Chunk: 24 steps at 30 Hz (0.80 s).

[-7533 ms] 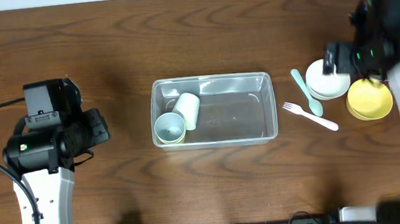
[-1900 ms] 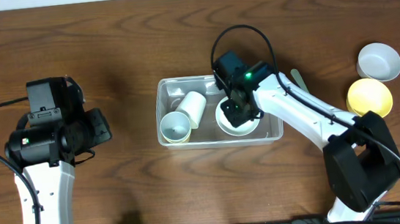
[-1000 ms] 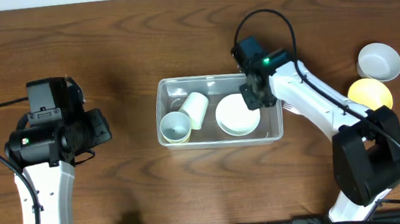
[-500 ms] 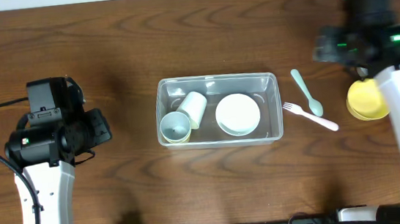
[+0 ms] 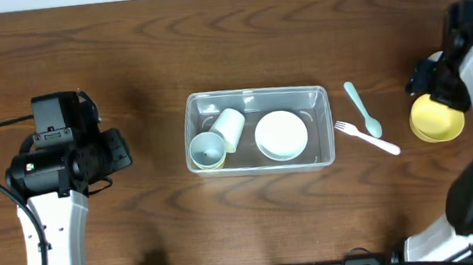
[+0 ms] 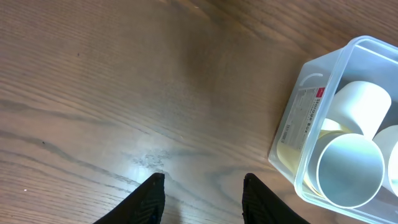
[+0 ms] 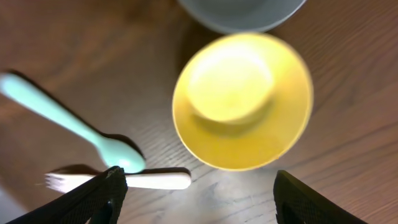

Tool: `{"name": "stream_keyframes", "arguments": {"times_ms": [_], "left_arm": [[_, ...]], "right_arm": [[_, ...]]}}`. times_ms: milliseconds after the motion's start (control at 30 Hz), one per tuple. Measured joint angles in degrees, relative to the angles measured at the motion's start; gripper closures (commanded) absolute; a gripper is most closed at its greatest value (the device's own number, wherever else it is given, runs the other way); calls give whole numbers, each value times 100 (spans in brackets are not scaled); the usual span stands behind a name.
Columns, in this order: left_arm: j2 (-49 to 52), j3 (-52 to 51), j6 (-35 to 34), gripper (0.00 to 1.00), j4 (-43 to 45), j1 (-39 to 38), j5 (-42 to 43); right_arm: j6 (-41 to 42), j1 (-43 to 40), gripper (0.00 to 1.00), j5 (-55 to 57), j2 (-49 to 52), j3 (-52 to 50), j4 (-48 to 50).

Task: Pack container
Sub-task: 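Move the right gripper back to the yellow bowl and grasp it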

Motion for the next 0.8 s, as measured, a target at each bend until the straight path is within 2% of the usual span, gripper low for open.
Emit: {"name": "stream_keyframes", "arguments": {"times_ms": [200, 333, 400, 533, 700, 733, 800], "left_arm": [[0, 0, 0, 58, 0, 2, 0], [0, 0, 2, 58, 0, 0, 0], [0, 0, 2, 58, 0, 0, 2], [0, 0, 0, 58, -15, 0, 0], [0, 0, 0, 58, -20, 0, 0], [0, 0, 2, 59, -20, 2, 0], [0, 0, 0, 59, -20, 0, 0]], "right_arm": [[-24, 0, 25, -15, 761, -11, 17], [-55, 0, 31, -111, 1080, -11, 17], [-81, 0, 41, -170, 1200, -15, 17], [-127, 0, 68, -258, 1309, -15, 17], [-162, 0, 94, -282, 1333, -15, 15], [-173, 0, 99, -291, 1333, -15, 17], [-153, 0, 99, -278, 1333, -15, 0]]}}
